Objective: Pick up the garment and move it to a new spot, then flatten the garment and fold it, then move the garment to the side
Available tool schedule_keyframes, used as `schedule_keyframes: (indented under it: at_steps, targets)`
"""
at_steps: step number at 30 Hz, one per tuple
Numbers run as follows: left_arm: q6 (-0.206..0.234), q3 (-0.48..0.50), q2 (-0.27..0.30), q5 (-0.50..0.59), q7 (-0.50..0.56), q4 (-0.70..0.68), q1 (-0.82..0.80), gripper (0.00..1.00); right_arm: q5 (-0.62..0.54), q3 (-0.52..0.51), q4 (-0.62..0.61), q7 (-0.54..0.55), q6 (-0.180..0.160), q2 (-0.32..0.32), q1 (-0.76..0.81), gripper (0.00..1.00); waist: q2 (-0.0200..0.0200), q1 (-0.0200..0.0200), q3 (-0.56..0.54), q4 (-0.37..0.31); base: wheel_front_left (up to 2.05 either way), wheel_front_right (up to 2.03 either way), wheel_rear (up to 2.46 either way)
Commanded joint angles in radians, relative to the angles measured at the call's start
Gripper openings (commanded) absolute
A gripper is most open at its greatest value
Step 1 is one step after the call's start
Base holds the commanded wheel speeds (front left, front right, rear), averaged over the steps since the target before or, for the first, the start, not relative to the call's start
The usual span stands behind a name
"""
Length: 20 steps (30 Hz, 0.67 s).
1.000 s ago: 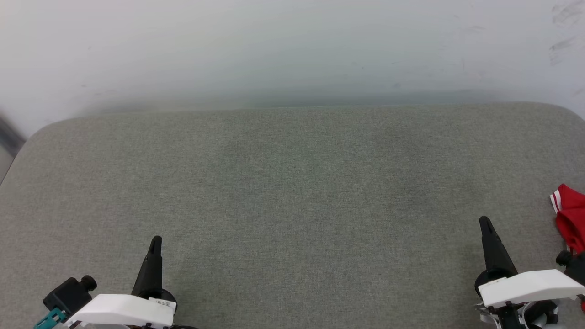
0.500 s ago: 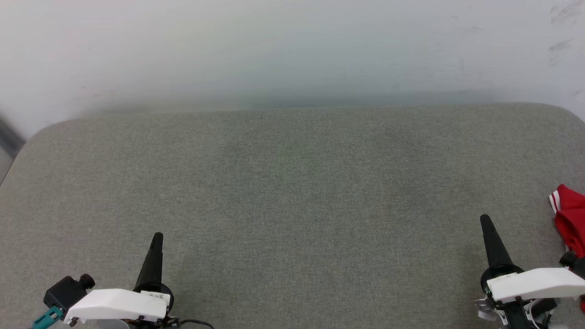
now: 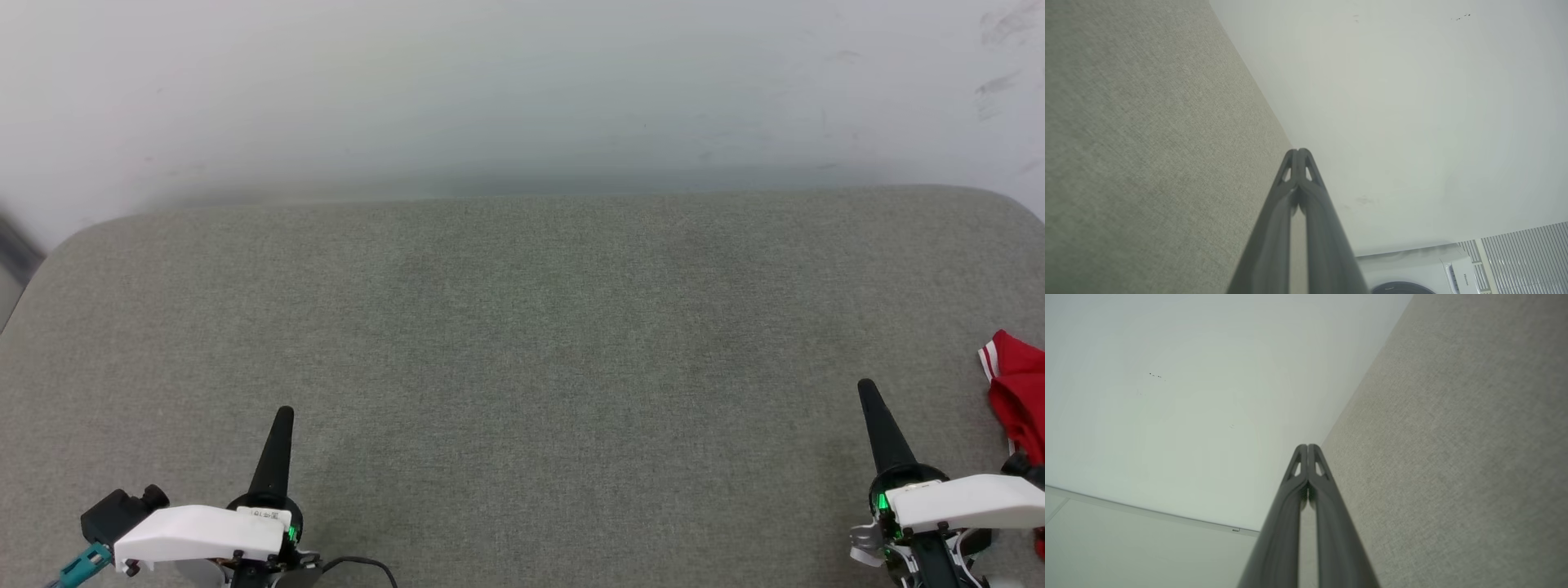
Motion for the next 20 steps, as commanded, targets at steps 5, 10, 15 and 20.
schedule_keyframes:
  at_steps: [5, 10, 15, 20]
  targets:
    - [0.0, 0.01, -0.001, -0.061, 0.02, 0.003, -0.029, 0.0, 0.068, -0.006, 0.0, 0.015, 0.0, 0.002, -0.02, 0.0, 0.0, -0.0001, -0.002, -0.001, 0.0, 0.0, 0.0]
    - [0.0, 0.013, -0.004, -0.102, 0.033, 0.009, -0.036, 0.0, 0.113, -0.008, 0.004, 0.025, 0.0, 0.002, -0.023, 0.0, 0.0, -0.0001, -0.003, -0.001, 0.0, 0.0, 0.0]
    - [0.0, 0.016, -0.006, -0.132, 0.042, 0.013, -0.041, 0.0, 0.146, -0.01, 0.007, 0.032, 0.0, 0.002, -0.025, 0.0, 0.0, -0.0001, -0.004, -0.002, 0.0, 0.0, 0.0]
    - [0.0, 0.021, -0.009, -0.169, 0.053, 0.019, -0.044, 0.0, 0.188, -0.012, 0.011, 0.041, 0.0, 0.002, -0.028, 0.0, 0.0, -0.0001, -0.005, -0.003, 0.0, 0.0, 0.0]
